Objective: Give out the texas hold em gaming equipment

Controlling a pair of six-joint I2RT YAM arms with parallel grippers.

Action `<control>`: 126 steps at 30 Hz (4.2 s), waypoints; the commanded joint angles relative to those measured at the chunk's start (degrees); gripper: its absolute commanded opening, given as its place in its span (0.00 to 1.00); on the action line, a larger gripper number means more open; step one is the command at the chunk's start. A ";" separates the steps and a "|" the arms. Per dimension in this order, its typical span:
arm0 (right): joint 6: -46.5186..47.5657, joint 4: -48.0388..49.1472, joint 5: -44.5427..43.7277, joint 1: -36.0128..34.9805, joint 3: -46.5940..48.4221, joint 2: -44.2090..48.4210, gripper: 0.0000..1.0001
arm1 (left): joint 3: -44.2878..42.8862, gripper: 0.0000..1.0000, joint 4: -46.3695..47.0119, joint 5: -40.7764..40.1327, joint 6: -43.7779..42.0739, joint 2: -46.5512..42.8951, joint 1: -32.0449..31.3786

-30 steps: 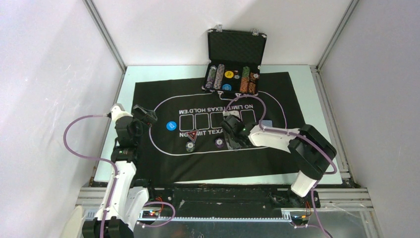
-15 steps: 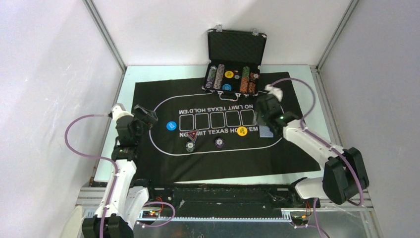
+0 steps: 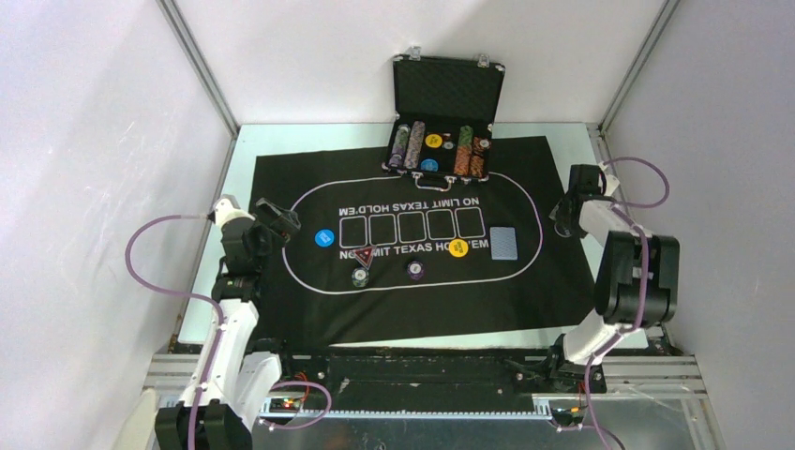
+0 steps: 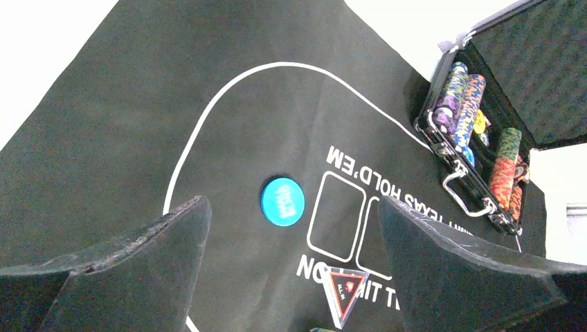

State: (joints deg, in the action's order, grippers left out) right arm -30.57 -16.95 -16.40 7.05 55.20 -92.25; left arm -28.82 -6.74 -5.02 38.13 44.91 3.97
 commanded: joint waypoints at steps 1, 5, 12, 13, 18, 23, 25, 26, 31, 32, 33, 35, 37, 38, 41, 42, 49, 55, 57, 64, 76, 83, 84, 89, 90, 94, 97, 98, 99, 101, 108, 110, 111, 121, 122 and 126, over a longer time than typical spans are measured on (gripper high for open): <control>1.12 1.08 1.22 0.68 6.17 -6.29 0.29 | -1.93 0.98 1.59 1.69 0.17 0.13 -0.24; 2.09 -0.12 1.95 1.24 8.78 -9.79 0.33 | -1.90 0.98 1.81 1.88 0.19 0.25 -0.23; 4.02 -0.22 5.76 1.85 9.84 -12.39 0.45 | -1.98 0.98 1.84 2.49 0.28 0.79 -0.21; 4.75 0.20 6.25 1.79 9.86 -12.68 0.47 | -1.96 0.98 1.74 2.41 0.28 0.79 -0.24; 5.55 0.31 5.39 0.77 9.79 -11.84 0.80 | -2.12 0.98 1.48 2.36 0.19 1.00 -0.20; 7.10 2.05 2.50 -1.92 8.88 -9.44 0.99 | -2.92 0.98 0.76 2.17 0.00 2.26 -0.21; 7.68 2.90 0.51 -3.51 8.19 -7.51 0.99 | -3.56 0.98 0.04 1.80 -0.25 3.80 -0.24; 7.82 3.07 -0.20 -4.41 8.05 -6.39 1.00 | -3.81 0.98 -0.56 1.91 -0.58 4.23 -0.26; 4.74 2.93 -7.36 -8.53 4.22 2.41 1.00 | -6.36 0.98 -0.63 4.31 -2.19 10.00 -0.24; 3.50 2.72 -8.84 -10.17 1.75 6.53 1.00 | -7.23 0.98 -1.85 6.09 -2.82 11.42 -0.26; 1.26 2.85 -10.74 -10.98 0.30 8.61 1.00 | -9.48 0.98 -2.61 6.78 -3.25 14.72 -0.60; -0.87 3.30 -11.80 -13.30 -4.66 15.84 1.00 | -13.74 0.98 -5.60 7.61 -5.06 19.58 -1.92; -2.43 2.51 -12.04 -15.27 -8.52 22.21 0.99 | -18.26 0.98 -9.16 5.93 -7.12 24.58 -4.32; -3.03 1.12 -11.84 -15.47 -10.61 26.07 1.00 | -19.68 0.98 -11.65 2.96 -7.47 26.22 -5.46; -4.38 0.03 -7.00 -15.69 -15.20 32.52 1.00 | -26.84 0.98 -16.78 -2.34 -9.31 35.14 -9.23; -4.22 0.00 -5.40 -15.67 -17.43 35.33 1.00 | -29.57 0.98 -17.59 -2.70 -9.74 38.94 -9.67; -4.78 -1.79 0.52 -14.71 -23.08 44.99 1.00 | -41.24 0.98 -28.38 -2.82 -11.21 55.43 -10.31; -3.43 -0.99 2.23 -12.82 -25.03 46.09 1.00 | -42.61 0.96 -28.54 1.25 -9.88 61.16 -10.67; -3.43 -0.19 3.46 -11.79 -25.36 45.77 1.00 | -42.92 0.95 -29.21 0.91 -9.53 61.53 -10.99; -3.35 0.64 5.61 -9.32 -25.91 44.48 1.00 | -44.21 0.91 -32.04 0.49 -8.95 62.51 -11.61; -3.25 0.61 6.00 -7.74 -26.20 44.70 1.00 | -45.38 0.63 -33.59 6.14 -10.11 66.42 -12.02; -3.35 0.83 6.10 -7.58 -26.45 45.18 1.00 | -46.11 0.50 -35.37 3.45 -8.94 70.00 -14.34; -3.36 0.85 6.11 -7.58 -26.45 45.33 1.00 | -46.38 0.49 -35.95 2.32 -8.90 69.99 -14.76; -3.36 0.83 6.02 -7.58 -26.83 45.89 1.00 | -46.55 0.40 -36.74 0.13 -8.45 68.63 -15.54; -3.36 0.89 6.03 -7.58 -26.99 46.09 1.00 | -46.36 0.38 -36.71 -0.36 -8.17 68.24 -15.56; -3.40 1.25 6.18 -7.57 -27.35 46.87 1.00 | -45.57 0.34 -35.74 -1.82 -7.01 63.98 -15.65; -3.32 1.36 6.45 -7.58 -27.57 47.29 1.00 | -44.30 0.33 -34.18 -2.40 -6.21 59.04 -15.62; -3.34 1.43 6.47 -7.53 -27.66 47.36 1.00 | -44.04 0.32 -33.89 -2.60 -6.09 57.04 -15.59; -3.35 1.45 6.51 -7.57 -27.72 47.47 1.00 | -43.51 0.32 -33.43 -3.06 -5.86 56.12 -15.64; -3.39 1.48 6.53 -7.53 -27.77 47.57 0.99 | -42.80 0.32 -32.94 -3.82 -5.59 53.67 -15.65; -3.44 1.32 6.40 -7.58 -27.99 48.34 1.00 | -40.74 0.31 -33.25 -2.85 -4.98 46.80 -15.65; -3.52 1.46 6.44 -7.58 -28.16 48.86 1.00 | -39.27 0.31 -32.69 -1.81 -4.83 44.10 -16.71; -3.53 1.41 6.41 -7.58 -28.20 48.98 1.00 | -38.10 0.31 -32.03 -1.65 -4.62 43.10 -17.37; -3.52 1.33 6.16 -7.53 -28.74 50.79 0.99 | -33.46 0.30 -29.36 -0.01 -3.90 33.51 -37.98; -3.53 1.36 6.27 -7.55 -28.74 50.86 0.99 | -33.77 0.30 -29.99 -0.61 -4.19 33.50 -41.28; -3.81 1.70 7.13 -7.58 -28.98 51.06 1.00 | -33.96 0.31 -28.99 -2.18 -6.65 34.87 -51.22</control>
State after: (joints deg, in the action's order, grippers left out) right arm -34.11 -17.47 -9.98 -0.71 26.59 -42.02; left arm -62.67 -37.60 -6.42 33.41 79.75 -40.45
